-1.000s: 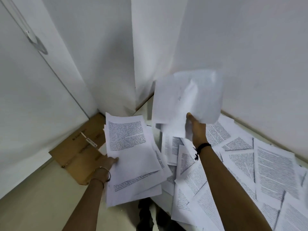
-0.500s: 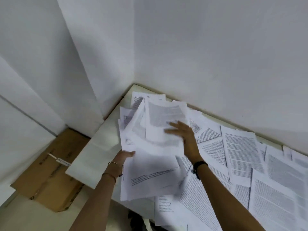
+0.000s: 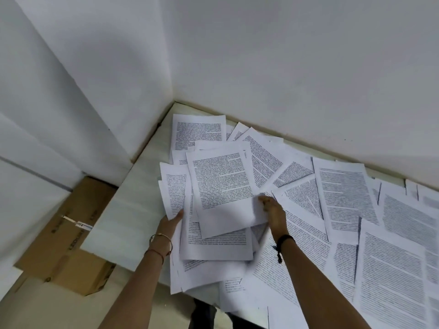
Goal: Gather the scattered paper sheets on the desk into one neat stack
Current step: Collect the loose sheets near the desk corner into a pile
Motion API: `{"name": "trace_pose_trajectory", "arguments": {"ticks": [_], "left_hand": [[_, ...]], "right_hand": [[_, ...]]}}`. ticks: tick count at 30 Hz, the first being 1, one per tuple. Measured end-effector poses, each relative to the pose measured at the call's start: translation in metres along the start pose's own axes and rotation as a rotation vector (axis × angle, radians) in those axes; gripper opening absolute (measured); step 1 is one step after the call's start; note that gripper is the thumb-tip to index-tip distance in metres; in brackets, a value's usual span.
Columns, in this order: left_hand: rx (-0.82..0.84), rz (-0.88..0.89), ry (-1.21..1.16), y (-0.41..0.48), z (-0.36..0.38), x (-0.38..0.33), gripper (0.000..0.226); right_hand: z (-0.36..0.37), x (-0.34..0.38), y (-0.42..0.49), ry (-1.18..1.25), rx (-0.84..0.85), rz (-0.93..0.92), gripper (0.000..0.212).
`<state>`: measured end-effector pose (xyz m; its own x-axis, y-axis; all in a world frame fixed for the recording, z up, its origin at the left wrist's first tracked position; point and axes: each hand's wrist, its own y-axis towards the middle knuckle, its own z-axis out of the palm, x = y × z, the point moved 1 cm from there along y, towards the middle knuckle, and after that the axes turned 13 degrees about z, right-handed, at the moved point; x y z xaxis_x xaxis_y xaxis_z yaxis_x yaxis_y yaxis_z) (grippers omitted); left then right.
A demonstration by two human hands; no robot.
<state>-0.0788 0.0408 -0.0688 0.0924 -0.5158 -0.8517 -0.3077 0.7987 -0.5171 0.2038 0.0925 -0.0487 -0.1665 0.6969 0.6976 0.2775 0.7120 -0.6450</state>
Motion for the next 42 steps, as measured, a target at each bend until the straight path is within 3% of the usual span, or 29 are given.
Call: {"name": "trace_pose_trajectory", "arguments": {"ticks": [2,6,11,17,20,22,24,26,29,30,33,34,38,42], "left_hand": [[-0.002,0.004,0.001,0.004,0.001,0.001,0.048],[-0.016,0.001,0.055,0.005,0.007,-0.002,0.05],[-0.042,0.008,0.11,0.015,0.005,0.003,0.051],[-0.063,-0.049,0.05,0.021,0.0,0.005,0.059],[-0.009,-0.069,-0.074,0.021,0.003,0.0,0.075],[0.048,-0.032,-0.078,0.018,0.005,-0.001,0.093],[0.069,-0.022,-0.1,0.017,0.007,0.001,0.092],[0.08,-0.058,-0.135,0.016,0.008,0.003,0.086],[0.11,-0.052,-0.2,0.012,0.01,0.003,0.109],[0.135,-0.049,-0.2,0.01,0.011,0.004,0.105],[0.155,-0.039,-0.215,0.004,0.016,-0.004,0.05],[0.12,-0.025,-0.225,0.005,0.016,-0.007,0.044],[-0.023,0.11,-0.255,0.019,0.01,-0.036,0.043],[-0.177,0.085,-0.365,0.029,0.02,-0.043,0.045]], "right_hand": [[0.008,0.009,0.004,-0.057,-0.068,-0.006,0.022],[0.03,0.017,0.011,-0.359,-0.004,-0.056,0.054],[0.042,0.022,0.01,-0.391,0.055,-0.067,0.046],[0.018,-0.009,0.003,-0.718,0.197,-0.114,0.015],[0.029,-0.016,-0.004,-0.607,0.081,-0.173,0.02],[0.044,-0.015,-0.008,-0.524,-0.036,-0.278,0.042],[0.059,-0.01,-0.01,-0.558,-0.014,-0.3,0.051],[0.07,-0.006,-0.012,-0.626,0.062,-0.307,0.051],[0.074,-0.003,-0.017,-0.512,-0.079,-0.275,0.043],[0.076,-0.003,-0.018,-0.488,-0.091,-0.242,0.043],[0.082,0.0,-0.023,-0.602,0.087,-0.297,0.047],[0.079,0.005,-0.024,-0.627,0.127,-0.316,0.047],[0.038,0.029,-0.011,-0.362,0.096,-0.185,0.024],[-0.018,0.022,0.008,-0.051,0.201,0.051,0.062]]}}
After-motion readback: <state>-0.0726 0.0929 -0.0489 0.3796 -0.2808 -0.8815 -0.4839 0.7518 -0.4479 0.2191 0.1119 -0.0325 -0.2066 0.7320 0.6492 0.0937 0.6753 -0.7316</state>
